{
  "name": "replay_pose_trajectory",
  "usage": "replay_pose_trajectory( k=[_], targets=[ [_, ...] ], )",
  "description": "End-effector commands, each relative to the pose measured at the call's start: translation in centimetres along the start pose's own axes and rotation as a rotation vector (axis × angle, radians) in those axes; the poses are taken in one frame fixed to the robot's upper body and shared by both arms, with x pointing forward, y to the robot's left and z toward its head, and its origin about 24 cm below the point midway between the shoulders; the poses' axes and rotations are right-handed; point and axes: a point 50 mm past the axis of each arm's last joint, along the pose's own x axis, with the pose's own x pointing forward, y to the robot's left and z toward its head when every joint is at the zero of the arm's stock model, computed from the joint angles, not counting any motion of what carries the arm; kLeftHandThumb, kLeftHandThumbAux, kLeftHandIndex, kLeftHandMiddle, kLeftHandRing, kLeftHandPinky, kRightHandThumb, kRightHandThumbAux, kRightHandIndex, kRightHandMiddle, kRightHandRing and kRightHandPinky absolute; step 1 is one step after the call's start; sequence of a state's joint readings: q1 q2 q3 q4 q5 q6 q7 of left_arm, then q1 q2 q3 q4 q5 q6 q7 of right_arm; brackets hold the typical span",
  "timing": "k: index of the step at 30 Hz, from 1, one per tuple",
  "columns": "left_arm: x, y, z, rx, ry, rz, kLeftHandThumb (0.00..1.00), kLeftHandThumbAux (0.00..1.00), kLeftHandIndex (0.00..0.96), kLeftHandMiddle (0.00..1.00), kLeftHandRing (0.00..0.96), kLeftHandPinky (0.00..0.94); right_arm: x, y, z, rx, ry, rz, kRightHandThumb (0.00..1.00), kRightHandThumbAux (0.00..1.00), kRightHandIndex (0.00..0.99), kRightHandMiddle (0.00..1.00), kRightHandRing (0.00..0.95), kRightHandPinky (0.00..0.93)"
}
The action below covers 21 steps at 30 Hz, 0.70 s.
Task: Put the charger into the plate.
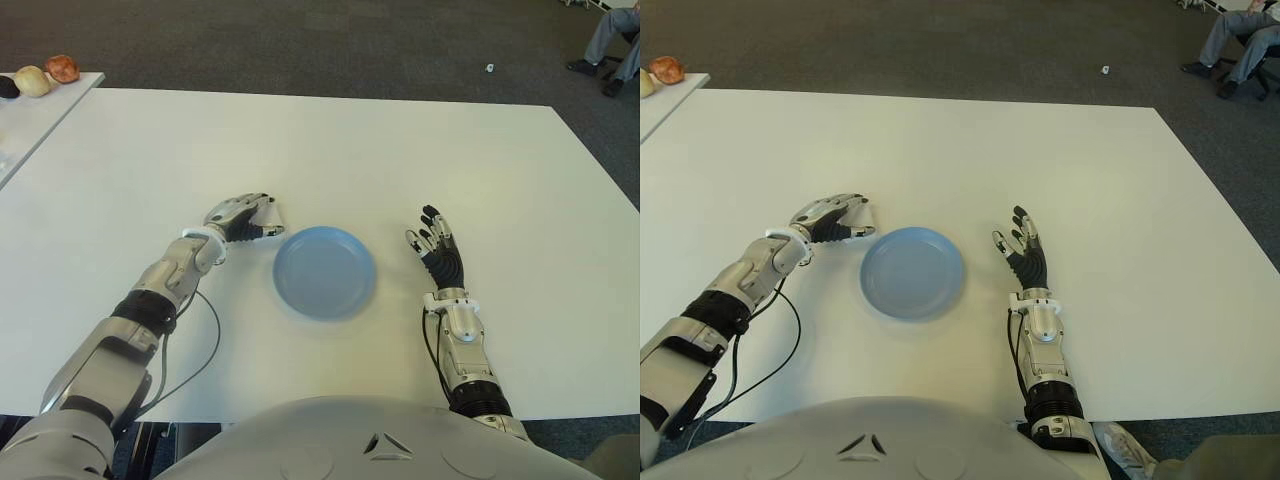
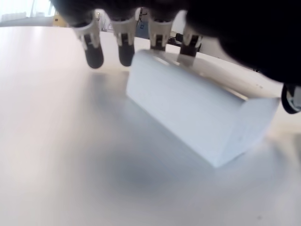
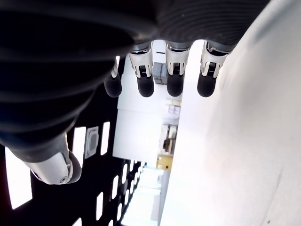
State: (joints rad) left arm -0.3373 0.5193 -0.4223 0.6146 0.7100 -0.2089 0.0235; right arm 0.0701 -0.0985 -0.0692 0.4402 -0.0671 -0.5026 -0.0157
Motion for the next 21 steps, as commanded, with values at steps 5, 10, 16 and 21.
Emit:
replay_pose_trajectory(
  k=[5,10,16,21],
  targets=[
    [0.2,-0.9,-0.1,0.009,-0.002,-0.016,0.191,0.212,0.000,0.000,0.000,0.036,-1.6,-0.2,-2.0,0.009,0.117,-0.016,0.021,0.579,0.043,0.088,0.071,0.079],
    [0.2,-1.1,-0.3,0.012,0.000,-0.025,0.198,0.224,0.000,0.000,0.000,0.044,-1.6,-0.3,-2.0,0.007,0.120,-0.015,0.022,0.584,0.044,0.090,0.072,0.075],
    [0.3,-1.3,-0.6,0.015,-0.004,-0.045,0.210,0.240,0.000,0.000,0.000,0.051,-1.7,-0.4,-2.1,0.004,0.119,-0.010,0.028,0.615,0.044,0.090,0.068,0.060],
    [0.2,-2.1,-0.9,0.023,0.002,-0.066,0.209,0.246,0.000,0.000,0.000,0.048,-1.7,-0.3,-2.0,0.012,0.106,-0.015,0.028,0.618,0.052,0.091,0.069,0.067]
  ],
)
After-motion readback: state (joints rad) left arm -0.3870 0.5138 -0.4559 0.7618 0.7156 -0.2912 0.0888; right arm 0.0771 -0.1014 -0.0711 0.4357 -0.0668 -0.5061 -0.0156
